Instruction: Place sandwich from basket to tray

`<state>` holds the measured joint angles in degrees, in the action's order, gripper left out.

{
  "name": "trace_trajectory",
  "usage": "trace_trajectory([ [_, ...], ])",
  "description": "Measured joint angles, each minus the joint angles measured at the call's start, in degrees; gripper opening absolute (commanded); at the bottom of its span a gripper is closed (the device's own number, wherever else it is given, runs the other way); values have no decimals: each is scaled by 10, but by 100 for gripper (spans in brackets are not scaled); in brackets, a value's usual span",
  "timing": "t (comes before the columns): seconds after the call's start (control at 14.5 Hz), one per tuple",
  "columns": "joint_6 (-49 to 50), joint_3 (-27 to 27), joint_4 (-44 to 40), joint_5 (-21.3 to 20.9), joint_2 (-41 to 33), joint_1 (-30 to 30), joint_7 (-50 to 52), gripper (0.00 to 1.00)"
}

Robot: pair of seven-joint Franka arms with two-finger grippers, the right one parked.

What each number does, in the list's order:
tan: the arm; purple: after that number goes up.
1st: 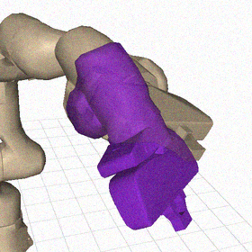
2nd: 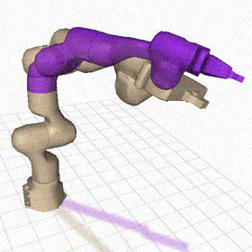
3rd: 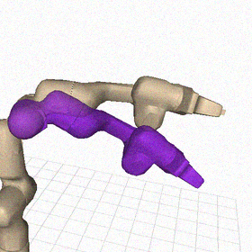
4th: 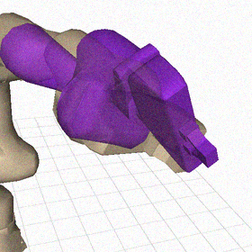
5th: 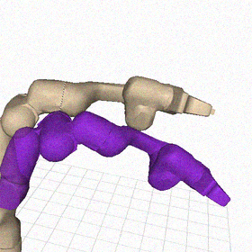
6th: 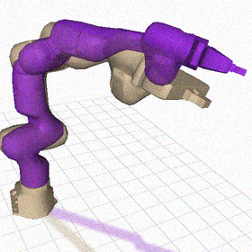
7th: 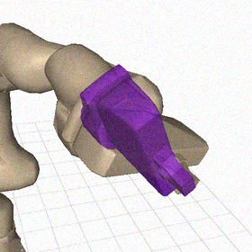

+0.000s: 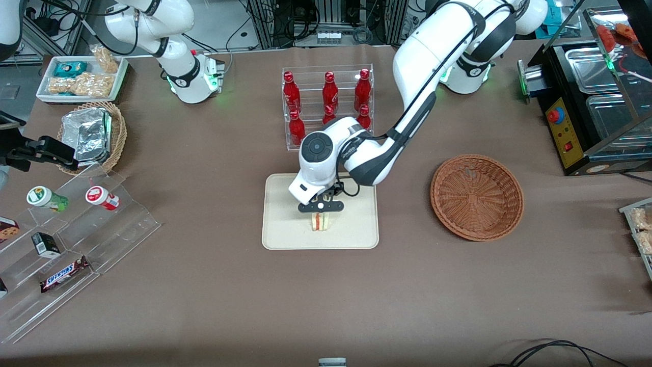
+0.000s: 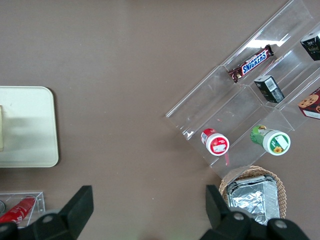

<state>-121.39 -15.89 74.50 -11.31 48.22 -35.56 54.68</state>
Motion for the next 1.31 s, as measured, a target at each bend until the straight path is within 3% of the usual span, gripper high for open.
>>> trace_trajectory([
  [0.21, 36, 19, -27, -8, -17, 1, 1, 100],
  [0.34, 91, 28, -41, -7, -65, 26, 2, 100],
  [0.76, 297, 23, 7, 42, -256, 196, -121, 100],
  [1.1, 405, 25, 19, 51, -328, 357, -264, 100],
  [1.31, 440, 25, 32, 62, -374, 422, -308, 100],
])
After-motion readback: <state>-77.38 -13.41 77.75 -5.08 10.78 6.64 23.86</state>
